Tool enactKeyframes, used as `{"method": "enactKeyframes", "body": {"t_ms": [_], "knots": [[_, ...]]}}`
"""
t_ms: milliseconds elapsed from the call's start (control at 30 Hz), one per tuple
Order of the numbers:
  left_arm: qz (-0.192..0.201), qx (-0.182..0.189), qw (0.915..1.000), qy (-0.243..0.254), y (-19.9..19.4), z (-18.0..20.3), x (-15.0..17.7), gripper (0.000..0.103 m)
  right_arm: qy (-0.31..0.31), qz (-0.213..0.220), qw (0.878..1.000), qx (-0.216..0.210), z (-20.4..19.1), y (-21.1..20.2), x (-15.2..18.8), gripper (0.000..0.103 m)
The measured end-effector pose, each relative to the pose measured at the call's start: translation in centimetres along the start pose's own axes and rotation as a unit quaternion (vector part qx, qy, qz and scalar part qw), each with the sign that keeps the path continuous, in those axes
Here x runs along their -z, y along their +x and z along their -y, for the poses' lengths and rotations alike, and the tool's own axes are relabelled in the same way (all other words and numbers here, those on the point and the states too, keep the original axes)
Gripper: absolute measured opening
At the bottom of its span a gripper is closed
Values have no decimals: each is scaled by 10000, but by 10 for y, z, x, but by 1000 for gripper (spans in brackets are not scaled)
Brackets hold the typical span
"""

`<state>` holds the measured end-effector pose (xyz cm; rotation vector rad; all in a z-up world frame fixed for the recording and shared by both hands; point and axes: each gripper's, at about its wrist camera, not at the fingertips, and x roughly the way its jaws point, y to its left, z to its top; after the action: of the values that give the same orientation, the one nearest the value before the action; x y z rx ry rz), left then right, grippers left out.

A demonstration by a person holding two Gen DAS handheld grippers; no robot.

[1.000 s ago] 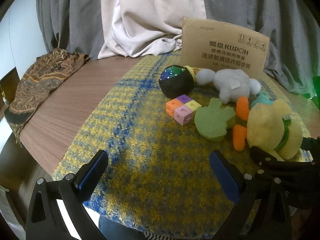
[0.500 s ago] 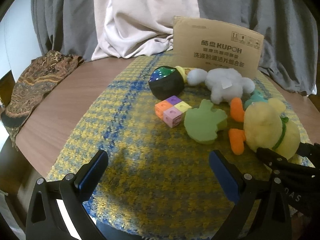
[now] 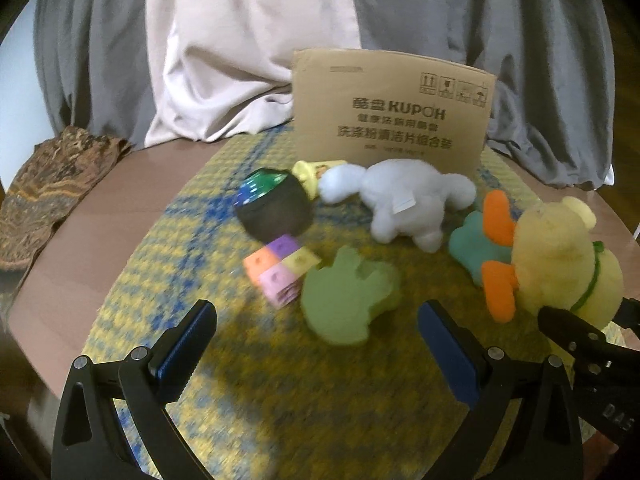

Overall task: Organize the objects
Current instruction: 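Move the right gripper to the yellow plush duck while the left gripper approaches the green frog sponge, then close the right gripper on the plush duck while the left gripper grasps the green sponge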

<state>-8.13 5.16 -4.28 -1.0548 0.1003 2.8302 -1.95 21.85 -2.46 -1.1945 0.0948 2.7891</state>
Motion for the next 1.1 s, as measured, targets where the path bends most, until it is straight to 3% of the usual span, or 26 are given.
{"method": "enactKeyframes", "body": {"t_ms": [167,467,733,1100], "knots": [[43,49,9999,114,12,11,-9,102,61,33,9999,115,7,-1,-4,69],[-249,67,9994,217,31,20,-6,62,64,26,9998,170,11,-1,-5,69],[-257,28,9994,210,29,19,-6,61,69,53,9998,154,12,-1,-6,69],[46,-44,9996,268,3,15,-16,61,27,209,9998,29,6,-9,-11,69]]}}
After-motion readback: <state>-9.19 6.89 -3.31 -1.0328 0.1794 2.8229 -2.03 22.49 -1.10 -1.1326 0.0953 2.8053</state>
